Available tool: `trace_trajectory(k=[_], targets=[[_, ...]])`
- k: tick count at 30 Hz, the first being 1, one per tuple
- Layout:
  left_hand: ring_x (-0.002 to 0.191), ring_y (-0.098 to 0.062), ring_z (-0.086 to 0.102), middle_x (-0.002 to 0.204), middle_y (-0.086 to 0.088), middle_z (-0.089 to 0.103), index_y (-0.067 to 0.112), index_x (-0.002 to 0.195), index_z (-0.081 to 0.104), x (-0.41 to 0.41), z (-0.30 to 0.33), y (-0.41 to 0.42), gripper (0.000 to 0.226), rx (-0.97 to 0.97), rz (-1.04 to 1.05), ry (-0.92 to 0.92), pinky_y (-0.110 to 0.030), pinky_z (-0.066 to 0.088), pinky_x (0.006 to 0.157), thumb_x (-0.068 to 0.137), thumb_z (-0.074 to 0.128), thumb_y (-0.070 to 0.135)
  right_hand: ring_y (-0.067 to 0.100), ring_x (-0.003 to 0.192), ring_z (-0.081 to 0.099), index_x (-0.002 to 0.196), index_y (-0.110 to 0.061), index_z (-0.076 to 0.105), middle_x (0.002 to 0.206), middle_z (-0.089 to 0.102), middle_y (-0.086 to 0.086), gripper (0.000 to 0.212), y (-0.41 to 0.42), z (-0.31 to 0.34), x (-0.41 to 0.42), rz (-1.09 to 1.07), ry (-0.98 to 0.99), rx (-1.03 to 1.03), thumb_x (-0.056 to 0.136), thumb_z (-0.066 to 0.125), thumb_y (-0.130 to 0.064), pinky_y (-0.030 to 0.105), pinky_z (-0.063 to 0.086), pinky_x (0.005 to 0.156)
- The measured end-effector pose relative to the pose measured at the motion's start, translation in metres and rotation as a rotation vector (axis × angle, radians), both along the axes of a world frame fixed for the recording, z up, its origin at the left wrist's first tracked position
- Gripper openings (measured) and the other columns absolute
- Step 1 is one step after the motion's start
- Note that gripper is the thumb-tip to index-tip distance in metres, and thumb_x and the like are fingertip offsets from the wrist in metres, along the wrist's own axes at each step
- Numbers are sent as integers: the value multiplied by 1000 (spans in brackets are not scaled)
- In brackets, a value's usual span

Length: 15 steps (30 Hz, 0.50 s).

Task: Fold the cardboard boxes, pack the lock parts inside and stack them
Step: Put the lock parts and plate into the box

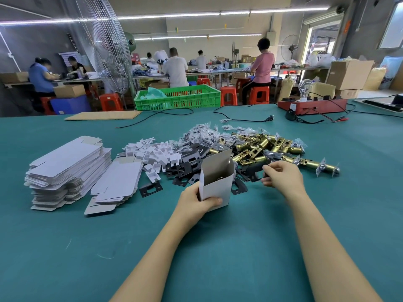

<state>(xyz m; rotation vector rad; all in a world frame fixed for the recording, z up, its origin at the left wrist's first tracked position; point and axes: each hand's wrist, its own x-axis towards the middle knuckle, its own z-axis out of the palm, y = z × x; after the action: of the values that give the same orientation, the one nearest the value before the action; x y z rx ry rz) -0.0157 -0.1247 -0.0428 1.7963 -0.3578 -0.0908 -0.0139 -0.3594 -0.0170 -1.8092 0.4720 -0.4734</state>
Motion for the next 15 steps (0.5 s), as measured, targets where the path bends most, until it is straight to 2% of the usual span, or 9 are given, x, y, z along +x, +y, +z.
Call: trace_trajectory(k=[2, 4, 7, 11, 15], targets=[[104, -23, 65, 107, -3, 72, 21, 104, 69, 1, 0, 0, 43, -2, -5, 8, -44, 51, 94, 62, 72, 28, 14, 54, 57, 90, -9, 61, 76, 66, 8, 12, -3, 2, -1, 2, 12, 109, 96, 56, -17, 26, 48, 53], [104, -23, 65, 107, -2, 72, 24, 104, 68, 1, 0, 0, 41, -15, -12, 20, -43, 51, 94, 63, 72, 27, 13, 52, 52, 89, -11, 57, 75, 63, 8, 12, -5, 6, -1, 17, -1, 219, 98, 52, -17, 23, 44, 47], [104, -22, 65, 107, -1, 72, 26, 103, 68, 1, 0, 0, 40, -28, -17, 31, -41, 51, 93, 63, 72, 27, 10, 49, 55, 91, -10, 58, 75, 62, 8, 12, -8, 16, -4, 71, -46, 356, 99, 52, -16, 20, 47, 45], [101, -20, 67, 103, 3, 73, 27, 100, 69, 4, 0, 1, 39, -68, -29, 70, -35, 53, 89, 62, 73, 25, 11, 51, 55, 90, -11, 58, 81, 58, 8, 14, -7, 35, -8, 136, -86, 402, 100, 49, -15, 18, 46, 43], [93, -15, 69, 95, 8, 75, 25, 98, 70, 4, 1, 1, 38, -138, -47, 118, -26, 55, 81, 61, 74, 20, 8, 45, 52, 88, -8, 54, 70, 56, 5, 15, -1, 58, -16, 252, -151, 494, 100, 45, -9, 17, 44, 41]])
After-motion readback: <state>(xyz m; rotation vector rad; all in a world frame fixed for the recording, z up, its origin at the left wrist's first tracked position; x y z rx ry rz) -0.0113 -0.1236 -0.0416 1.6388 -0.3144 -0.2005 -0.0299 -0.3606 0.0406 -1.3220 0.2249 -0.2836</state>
